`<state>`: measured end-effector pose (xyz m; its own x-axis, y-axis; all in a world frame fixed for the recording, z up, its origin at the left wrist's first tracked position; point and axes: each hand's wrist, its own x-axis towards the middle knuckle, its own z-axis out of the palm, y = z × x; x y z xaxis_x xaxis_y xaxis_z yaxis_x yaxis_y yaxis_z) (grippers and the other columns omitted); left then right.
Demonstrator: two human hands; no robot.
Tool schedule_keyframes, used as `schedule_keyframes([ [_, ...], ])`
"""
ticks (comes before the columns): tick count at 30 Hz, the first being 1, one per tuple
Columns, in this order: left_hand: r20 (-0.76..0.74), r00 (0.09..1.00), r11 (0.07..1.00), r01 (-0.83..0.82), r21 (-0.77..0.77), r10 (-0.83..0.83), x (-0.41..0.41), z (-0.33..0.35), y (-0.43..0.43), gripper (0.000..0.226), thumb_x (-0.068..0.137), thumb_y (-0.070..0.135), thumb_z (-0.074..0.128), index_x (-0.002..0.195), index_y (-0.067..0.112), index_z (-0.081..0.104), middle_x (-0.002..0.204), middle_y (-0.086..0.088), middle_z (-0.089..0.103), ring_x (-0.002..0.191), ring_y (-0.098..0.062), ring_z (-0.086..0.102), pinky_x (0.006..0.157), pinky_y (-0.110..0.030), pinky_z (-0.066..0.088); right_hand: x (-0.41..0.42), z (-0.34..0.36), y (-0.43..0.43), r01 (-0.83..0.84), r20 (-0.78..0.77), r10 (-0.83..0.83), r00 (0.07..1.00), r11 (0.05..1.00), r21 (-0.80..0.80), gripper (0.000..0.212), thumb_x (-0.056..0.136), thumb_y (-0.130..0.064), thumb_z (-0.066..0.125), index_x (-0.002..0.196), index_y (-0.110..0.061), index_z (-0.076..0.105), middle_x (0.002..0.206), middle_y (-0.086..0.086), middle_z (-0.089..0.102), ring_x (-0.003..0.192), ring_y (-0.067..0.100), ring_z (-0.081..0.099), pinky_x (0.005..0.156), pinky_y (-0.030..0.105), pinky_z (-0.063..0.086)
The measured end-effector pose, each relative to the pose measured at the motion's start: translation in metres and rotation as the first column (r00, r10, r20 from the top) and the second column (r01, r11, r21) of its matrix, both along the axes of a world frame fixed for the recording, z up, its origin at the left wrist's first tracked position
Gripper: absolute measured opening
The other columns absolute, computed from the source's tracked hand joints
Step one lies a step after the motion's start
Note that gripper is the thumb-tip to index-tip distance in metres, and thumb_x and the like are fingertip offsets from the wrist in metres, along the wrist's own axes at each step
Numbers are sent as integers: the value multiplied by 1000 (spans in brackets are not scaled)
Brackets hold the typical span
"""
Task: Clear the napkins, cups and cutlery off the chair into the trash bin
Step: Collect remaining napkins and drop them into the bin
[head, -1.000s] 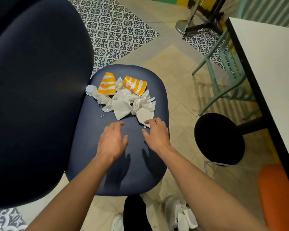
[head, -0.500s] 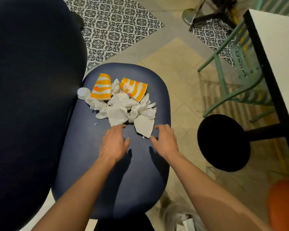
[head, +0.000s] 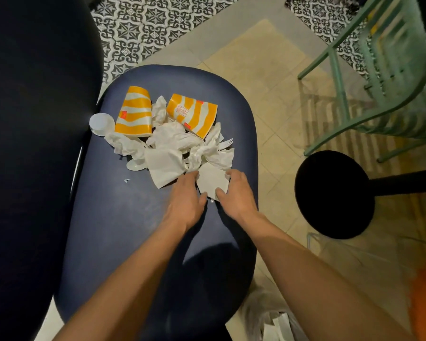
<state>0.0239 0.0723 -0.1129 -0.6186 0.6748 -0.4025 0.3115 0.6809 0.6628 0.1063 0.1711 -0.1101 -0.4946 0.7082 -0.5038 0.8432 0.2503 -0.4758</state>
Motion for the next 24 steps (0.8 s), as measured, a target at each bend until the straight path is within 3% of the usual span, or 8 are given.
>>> schedule_keyframes([
  [6,62,998,998,-8,69,4,0,-17,11,57,88,20,58,140,13,34,137,-6,46,125,-22,42,104,-40,36,1,-15,-6,66,-97,-71,993,996,-60,60,89,-20,58,141,-15,27,140,6,35,126,23,40,106,36,36],
  [9,98,991,994,-95,55,90,3,-23,13,57,90,22,55,140,11,32,140,-8,42,127,-22,40,107,-35,33,7,-19,-9,66,-123,-75,990,995,-78,59,90,-22,57,140,-17,28,139,3,35,123,21,44,104,39,39],
  [12,128,976,981,-184,60,175,6,-24,15,53,89,24,56,136,10,37,134,-8,46,122,-23,46,98,-28,35,13,-23,-12,83,-147,-96,984,992,-93,50,89,-24,58,133,-23,34,131,-2,41,109,16,53,92,34,48],
  [16,107,976,981,-194,26,190,11,-26,15,50,86,32,60,128,9,47,124,-7,54,113,-22,51,92,-30,41,22,-25,-19,76,-202,-96,975,992,-103,39,90,-36,53,126,-28,41,115,-9,48,79,5,56,73,24,45],
  [20,123,975,980,-193,58,184,12,-26,14,30,82,29,60,108,13,58,110,-6,57,97,-17,56,80,-30,46,28,-25,-23,58,-223,-82,971,992,-113,37,90,-36,53,124,-28,42,111,-12,49,77,6,57,74,24,47],
  [24,136,969,967,-224,122,207,10,-18,8,21,80,22,60,100,20,53,98,5,58,85,-12,53,71,-23,37,25,-24,-19,57,-271,-70,960,997,-55,30,90,-26,54,120,-27,47,109,-11,50,74,0,56,69,17,44],
])
